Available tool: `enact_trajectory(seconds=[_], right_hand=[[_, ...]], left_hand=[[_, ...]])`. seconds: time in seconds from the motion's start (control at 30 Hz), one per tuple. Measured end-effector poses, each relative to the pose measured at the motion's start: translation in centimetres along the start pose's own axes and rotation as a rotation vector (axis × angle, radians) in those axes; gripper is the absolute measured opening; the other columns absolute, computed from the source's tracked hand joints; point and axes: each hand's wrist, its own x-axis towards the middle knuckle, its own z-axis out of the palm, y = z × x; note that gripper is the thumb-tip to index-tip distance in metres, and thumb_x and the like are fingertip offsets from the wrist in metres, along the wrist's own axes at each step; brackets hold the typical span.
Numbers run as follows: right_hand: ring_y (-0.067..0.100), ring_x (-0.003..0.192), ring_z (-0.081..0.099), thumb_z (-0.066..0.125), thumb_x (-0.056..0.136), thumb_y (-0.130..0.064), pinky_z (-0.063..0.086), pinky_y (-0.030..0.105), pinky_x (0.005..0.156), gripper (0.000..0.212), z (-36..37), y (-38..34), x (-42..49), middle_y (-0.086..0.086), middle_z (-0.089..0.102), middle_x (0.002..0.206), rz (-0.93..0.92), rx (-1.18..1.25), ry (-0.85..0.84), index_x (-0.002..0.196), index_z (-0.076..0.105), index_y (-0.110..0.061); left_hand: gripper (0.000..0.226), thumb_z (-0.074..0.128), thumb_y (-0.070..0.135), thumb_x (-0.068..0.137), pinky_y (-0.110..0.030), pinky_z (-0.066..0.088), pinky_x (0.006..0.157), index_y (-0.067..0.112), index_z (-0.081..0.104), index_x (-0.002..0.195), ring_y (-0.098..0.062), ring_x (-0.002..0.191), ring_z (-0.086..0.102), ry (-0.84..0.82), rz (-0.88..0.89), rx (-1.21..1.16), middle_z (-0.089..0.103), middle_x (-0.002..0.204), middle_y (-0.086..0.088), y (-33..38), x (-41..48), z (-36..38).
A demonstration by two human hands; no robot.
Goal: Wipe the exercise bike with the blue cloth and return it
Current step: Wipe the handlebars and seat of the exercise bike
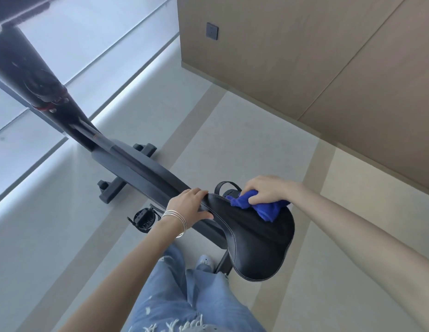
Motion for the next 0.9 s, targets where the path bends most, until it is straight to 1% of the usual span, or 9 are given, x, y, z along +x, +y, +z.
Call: enact_trajectory(seconds=[0.13, 0.3, 0.43, 0.53, 0.6, 0.7, 0.8, 0.87, 0.9], right_hand=[[0.02, 0.093, 0.058, 0.047, 0.076, -0.028, 0.05, 0.043, 0.079, 0.029, 0.7, 0.8, -0.7, -0.004, 0.064, 0.104, 0.01, -0.048, 0.08, 0.099, 0.063, -0.034], [0.015, 0.091, 0.054, 0.047, 0.075, -0.03, 0.049, 0.037, 0.075, 0.032, 2.0, 2.2, -2.9, -0.01, 0.061, 0.107, 0.082, 0.046, 0.228, 0.101, 0.063, -0.039], [0.017, 0.09, 0.058, 0.048, 0.072, -0.031, 0.049, 0.035, 0.078, 0.03, 3.5, 3.1, -4.9, -0.01, 0.065, 0.1, 0.21, 0.288, 0.336, 0.095, 0.062, -0.045], [0.016, 0.088, 0.062, 0.05, 0.074, -0.026, 0.051, 0.033, 0.079, 0.028, 4.8, 3.8, -7.1, -0.008, 0.069, 0.091, 0.304, 0.516, 0.415, 0.092, 0.064, -0.043], [0.017, 0.088, 0.062, 0.05, 0.077, -0.023, 0.05, 0.032, 0.08, 0.029, 6.1, 3.5, -8.3, -0.009, 0.068, 0.089, 0.324, 0.589, 0.473, 0.091, 0.062, -0.045], [0.017, 0.088, 0.059, 0.05, 0.078, -0.021, 0.048, 0.031, 0.08, 0.031, 8.4, 2.1, -9.3, -0.013, 0.065, 0.089, 0.346, 0.618, 0.615, 0.097, 0.06, -0.043], [0.017, 0.095, 0.056, 0.051, 0.081, -0.019, 0.045, 0.033, 0.085, 0.036, 11.5, 0.5, -10.3, -0.007, 0.063, 0.102, 0.428, 0.671, 0.797, 0.112, 0.059, -0.036], [0.019, 0.099, 0.056, 0.051, 0.083, -0.016, 0.045, 0.033, 0.09, 0.038, 13.6, -0.8, -10.6, -0.003, 0.062, 0.11, 0.486, 0.791, 0.922, 0.117, 0.058, -0.031], [0.019, 0.099, 0.058, 0.051, 0.083, -0.013, 0.046, 0.032, 0.09, 0.037, 14.5, -1.5, -10.8, -0.003, 0.064, 0.11, 0.501, 0.877, 0.986, 0.116, 0.059, -0.029]], left_hand=[[0.068, 0.06, 0.06, 0.077, -0.038, 0.05, 0.083, 0.027, 0.041, 0.133, -0.018, 0.119, 0.049, -0.01, 0.001, 0.014, 0.053, 0.126, 0.006, 0.0, -0.1, 0.0], [0.065, 0.062, 0.053, 0.079, -0.039, 0.05, 0.087, 0.025, 0.04, 0.134, -0.019, 0.121, 0.047, 0.009, 0.046, 0.025, 0.05, 0.13, 0.006, 0.2, -0.2, -0.1], [0.063, 0.063, 0.039, 0.083, -0.041, 0.046, 0.097, 0.025, 0.037, 0.138, -0.018, 0.128, 0.041, 0.007, 0.157, 0.022, 0.043, 0.141, 0.007, 0.4, -0.1, -0.3], [0.06, 0.064, 0.03, 0.083, -0.041, 0.044, 0.1, 0.022, 0.039, 0.137, -0.02, 0.126, 0.043, -0.021, 0.26, 0.02, 0.044, 0.141, 0.005, 0.7, 0.2, -0.4], [0.059, 0.065, 0.027, 0.081, -0.04, 0.044, 0.1, 0.022, 0.042, 0.135, -0.021, 0.124, 0.046, -0.016, 0.302, 0.002, 0.047, 0.138, 0.004, 0.7, 0.3, -0.5], [0.058, 0.069, 0.024, 0.078, -0.036, 0.044, 0.098, 0.023, 0.047, 0.132, -0.022, 0.118, 0.052, -0.007, 0.318, -0.053, 0.052, 0.133, 0.003, 0.4, 0.5, -0.7], [0.056, 0.076, 0.02, 0.073, -0.032, 0.044, 0.095, 0.022, 0.055, 0.125, -0.024, 0.109, 0.056, -0.006, 0.31, -0.126, 0.058, 0.123, 0.001, 0.3, 0.7, -1.0], [0.055, 0.078, 0.019, 0.07, -0.027, 0.042, 0.089, 0.021, 0.058, 0.122, -0.024, 0.104, 0.057, 0.006, 0.311, -0.163, 0.061, 0.118, 0.0, 0.2, 0.8, -1.1], [0.054, 0.078, 0.02, 0.07, -0.025, 0.041, 0.086, 0.021, 0.059, 0.121, -0.024, 0.102, 0.058, 0.014, 0.314, -0.173, 0.061, 0.117, 0.0, 0.2, 0.8, -1.1]])
